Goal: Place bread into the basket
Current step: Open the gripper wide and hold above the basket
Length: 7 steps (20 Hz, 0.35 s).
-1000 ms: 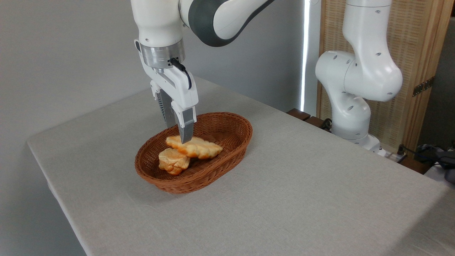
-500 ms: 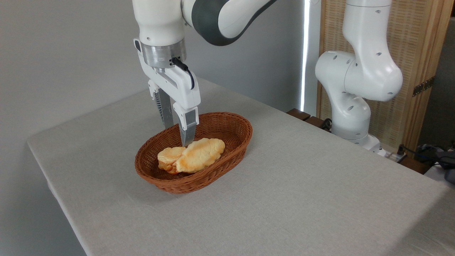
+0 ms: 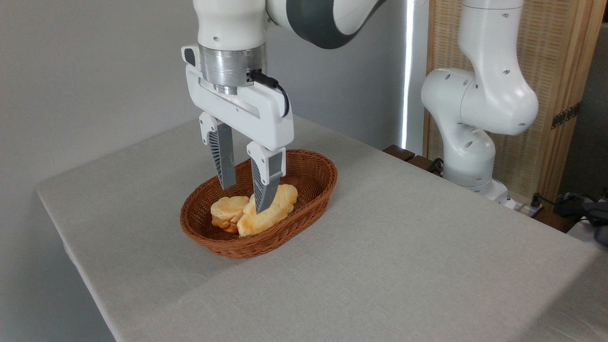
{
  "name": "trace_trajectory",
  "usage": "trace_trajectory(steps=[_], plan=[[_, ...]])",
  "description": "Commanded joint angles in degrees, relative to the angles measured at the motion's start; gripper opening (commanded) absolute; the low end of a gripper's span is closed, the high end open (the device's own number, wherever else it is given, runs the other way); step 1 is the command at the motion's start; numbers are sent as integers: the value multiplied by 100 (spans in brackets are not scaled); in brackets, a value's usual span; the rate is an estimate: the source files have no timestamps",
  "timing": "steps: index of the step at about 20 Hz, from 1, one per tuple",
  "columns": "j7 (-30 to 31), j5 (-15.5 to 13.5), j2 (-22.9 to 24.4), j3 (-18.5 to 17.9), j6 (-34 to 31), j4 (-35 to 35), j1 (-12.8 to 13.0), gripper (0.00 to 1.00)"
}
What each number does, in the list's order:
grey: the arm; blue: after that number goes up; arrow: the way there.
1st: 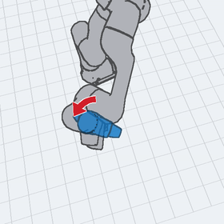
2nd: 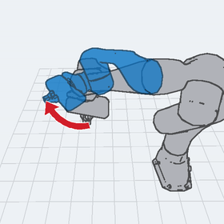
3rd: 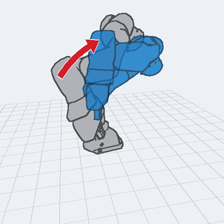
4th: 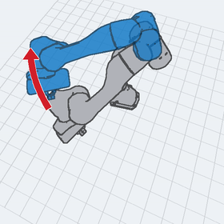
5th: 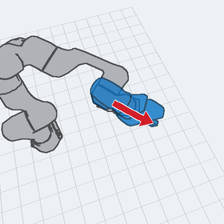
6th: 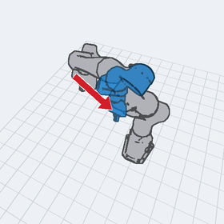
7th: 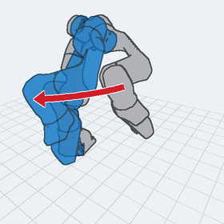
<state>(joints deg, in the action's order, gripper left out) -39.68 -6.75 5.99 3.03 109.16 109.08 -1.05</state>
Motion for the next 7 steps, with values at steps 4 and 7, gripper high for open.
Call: trace_trajectory(steps=[4, 7], plan=[[-506, 42, -63, -320, -88, -62, 44, 100], [-506, 42, -63, -338, -88, -62, 44, 100]])
